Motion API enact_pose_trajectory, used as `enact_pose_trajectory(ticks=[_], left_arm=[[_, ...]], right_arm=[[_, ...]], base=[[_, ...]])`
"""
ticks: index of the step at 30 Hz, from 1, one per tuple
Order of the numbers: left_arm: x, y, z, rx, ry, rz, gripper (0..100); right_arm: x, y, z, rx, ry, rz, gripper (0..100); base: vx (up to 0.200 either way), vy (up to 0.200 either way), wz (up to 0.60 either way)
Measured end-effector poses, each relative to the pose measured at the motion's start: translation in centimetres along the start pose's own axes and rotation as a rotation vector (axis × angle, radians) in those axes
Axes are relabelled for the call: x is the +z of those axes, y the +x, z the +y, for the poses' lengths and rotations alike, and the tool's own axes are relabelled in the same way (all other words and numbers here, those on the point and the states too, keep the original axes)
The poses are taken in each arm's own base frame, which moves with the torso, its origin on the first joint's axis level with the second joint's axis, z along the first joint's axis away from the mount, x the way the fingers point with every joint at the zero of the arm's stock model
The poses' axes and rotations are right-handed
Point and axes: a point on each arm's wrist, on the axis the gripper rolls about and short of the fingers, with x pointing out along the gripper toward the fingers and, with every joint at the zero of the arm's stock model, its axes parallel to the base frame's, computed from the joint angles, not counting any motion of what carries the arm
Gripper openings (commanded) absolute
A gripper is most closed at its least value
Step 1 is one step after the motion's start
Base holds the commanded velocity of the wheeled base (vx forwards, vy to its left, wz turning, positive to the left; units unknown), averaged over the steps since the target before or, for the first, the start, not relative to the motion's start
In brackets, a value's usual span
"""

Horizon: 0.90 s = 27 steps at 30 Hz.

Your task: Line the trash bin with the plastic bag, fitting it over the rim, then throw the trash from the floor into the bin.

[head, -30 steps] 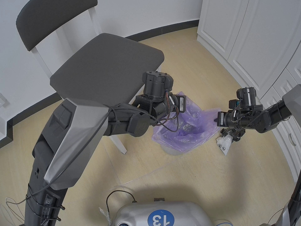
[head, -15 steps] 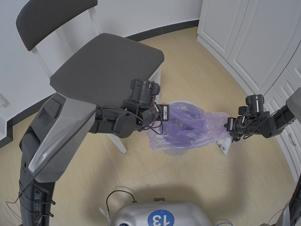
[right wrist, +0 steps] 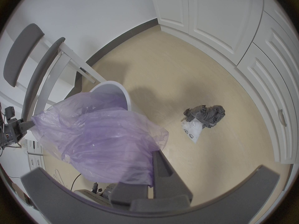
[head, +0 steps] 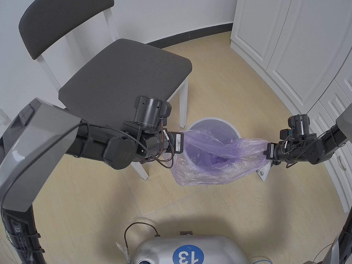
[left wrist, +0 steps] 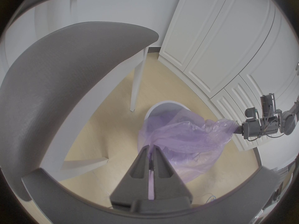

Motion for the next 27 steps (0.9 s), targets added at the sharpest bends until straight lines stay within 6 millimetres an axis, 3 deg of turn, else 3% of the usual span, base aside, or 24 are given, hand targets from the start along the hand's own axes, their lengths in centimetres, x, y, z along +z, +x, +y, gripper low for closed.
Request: enact_pose_trajectory(ticks=[16, 22, 27], left_arm=[[-3.2, -4.1, -2.3, -0.056, -0.007, 0.086, 0], [-4.4, -4.2, -2.5, -0.056, 0.006, 0.122, 0], [-4.7, -3.2, -2.3, -0.046, 0.007, 0.129, 0]], right_arm=[[-1.9, -2.4, 0.3, -0.003, -0.016, 0.047, 0], [-2.2, -2.6, 0.3, -0.003, -0.020, 0.056, 0], [-2.2, -1.9, 0.1, -0.006, -0.024, 0.063, 0]], base=[[0.000, 0.000, 0.00], [0.000, 0.000, 0.00], [0.000, 0.000, 0.00]])
